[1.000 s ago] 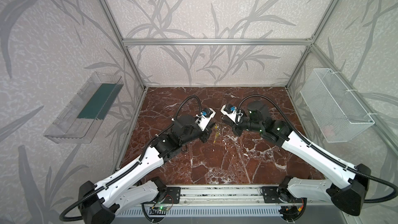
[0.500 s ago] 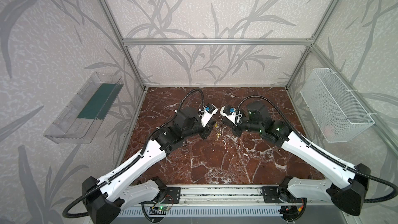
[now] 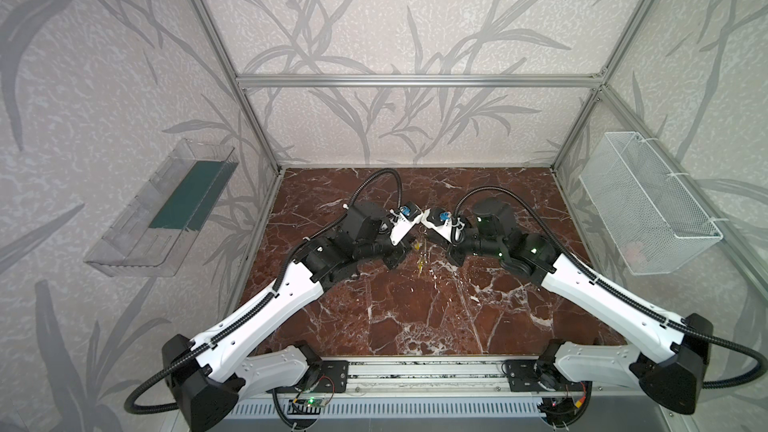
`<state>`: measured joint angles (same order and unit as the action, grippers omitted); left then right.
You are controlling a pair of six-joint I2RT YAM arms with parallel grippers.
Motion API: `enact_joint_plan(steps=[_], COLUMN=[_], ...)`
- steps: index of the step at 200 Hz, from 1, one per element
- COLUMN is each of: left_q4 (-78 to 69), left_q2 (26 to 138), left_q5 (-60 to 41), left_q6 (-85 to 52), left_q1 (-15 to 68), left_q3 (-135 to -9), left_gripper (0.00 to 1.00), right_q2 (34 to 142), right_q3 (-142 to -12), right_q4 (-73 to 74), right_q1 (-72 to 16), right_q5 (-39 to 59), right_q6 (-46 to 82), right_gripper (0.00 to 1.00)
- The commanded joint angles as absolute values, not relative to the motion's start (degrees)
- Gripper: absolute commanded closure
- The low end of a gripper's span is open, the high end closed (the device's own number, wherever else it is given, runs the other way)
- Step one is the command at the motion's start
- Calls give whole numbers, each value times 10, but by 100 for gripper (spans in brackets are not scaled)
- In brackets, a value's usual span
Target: Put the keys on the keyring
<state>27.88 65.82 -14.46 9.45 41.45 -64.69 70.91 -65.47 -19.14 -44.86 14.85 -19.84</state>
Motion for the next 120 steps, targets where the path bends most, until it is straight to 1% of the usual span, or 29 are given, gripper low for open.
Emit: enact_joint_plan(steps=[1, 21, 33, 67, 91, 120], left_q4=[287, 280, 278, 315, 347, 369], left_q2=[661, 660, 661, 668, 674, 711], left_q5=[-147, -150, -144, -127, -82, -28], left_q6=[117, 106, 96, 73, 50, 18], left_q1=[415, 415, 413, 404, 398, 394], left_q3=[-664, -661, -659, -659, -651, -646], left_gripper=[100, 100, 100, 100, 100, 100], right_q2=[713, 711, 707, 687, 678, 669], right_q3=[-657, -655, -647, -619, -605, -592], right_q4=[-176, -173, -164, -146, -143, -135], right_q1=[-454, -454, -454, -440, -411, -387], right_q5=[142, 137, 117, 99, 104, 102], right_q6=[-206, -199, -177, -148, -109, -76], right_gripper=[100, 100, 100, 100, 100, 100])
